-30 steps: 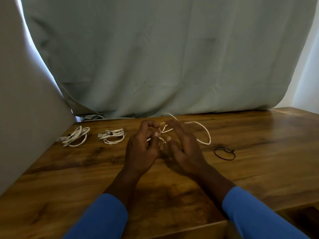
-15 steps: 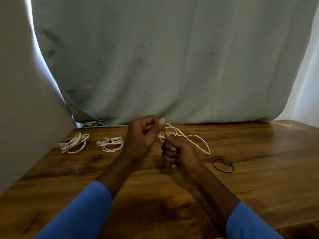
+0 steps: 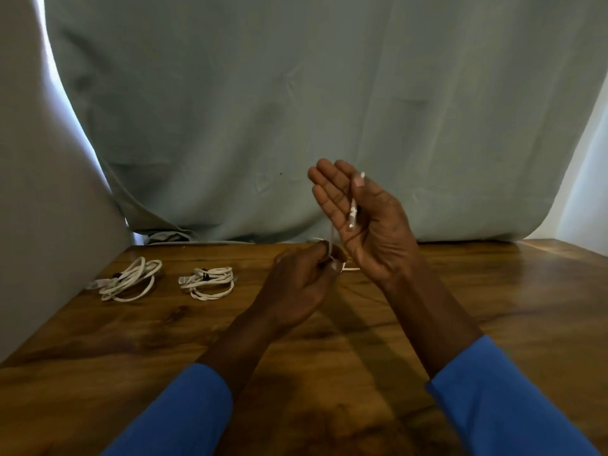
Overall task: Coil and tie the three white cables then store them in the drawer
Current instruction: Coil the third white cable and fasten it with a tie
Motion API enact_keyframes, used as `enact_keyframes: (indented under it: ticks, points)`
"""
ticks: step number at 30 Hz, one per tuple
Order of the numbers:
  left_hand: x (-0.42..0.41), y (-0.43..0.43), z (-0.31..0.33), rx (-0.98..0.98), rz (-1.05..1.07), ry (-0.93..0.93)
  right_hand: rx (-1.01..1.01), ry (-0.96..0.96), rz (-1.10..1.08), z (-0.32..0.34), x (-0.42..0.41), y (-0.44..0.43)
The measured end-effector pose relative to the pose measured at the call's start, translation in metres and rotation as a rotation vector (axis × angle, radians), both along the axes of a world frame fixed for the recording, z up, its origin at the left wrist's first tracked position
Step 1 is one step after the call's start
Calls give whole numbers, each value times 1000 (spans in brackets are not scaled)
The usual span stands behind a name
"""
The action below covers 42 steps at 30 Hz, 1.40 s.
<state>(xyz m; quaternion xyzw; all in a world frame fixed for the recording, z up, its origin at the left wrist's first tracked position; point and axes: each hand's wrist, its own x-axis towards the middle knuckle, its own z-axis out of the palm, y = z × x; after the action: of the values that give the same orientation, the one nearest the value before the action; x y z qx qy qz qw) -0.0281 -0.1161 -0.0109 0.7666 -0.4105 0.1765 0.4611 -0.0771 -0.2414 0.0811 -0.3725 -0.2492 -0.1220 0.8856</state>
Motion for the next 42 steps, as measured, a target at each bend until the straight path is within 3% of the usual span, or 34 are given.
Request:
enact_keyframes:
  ticks: [2,5,9,12,15,19,24,27,32,42]
  points:
    - [3,6,-6,128,31,-35,-70,-47,-201,2,12,-16]
    - [4,9,-8,22,-87,171,-161,-7,-403,-12,29,-36]
    - [3,10,-6,61,9,-7,-531,-5,-677,-58,43,-47]
    - [4,11,-7,64,23,-9,-861,-110,-830,-90,46,-47]
    - [8,14,-8,41,78,-78,-1066,-205,-925,-110,44,-42]
    - [10,21,-4,-75,203,-221,-1054,-138,-845,-115,40,-36]
    - [15,36,5,-262,340,-208,-938,134,-466,-100,25,-23]
    - [22,43,16,-472,397,-150,-881,180,-260,-99,17,-13]
    - [24,46,19,-504,433,-204,-828,276,50,-98,8,2]
    - [17,40,14,-451,376,-242,-662,450,168,-117,20,-4]
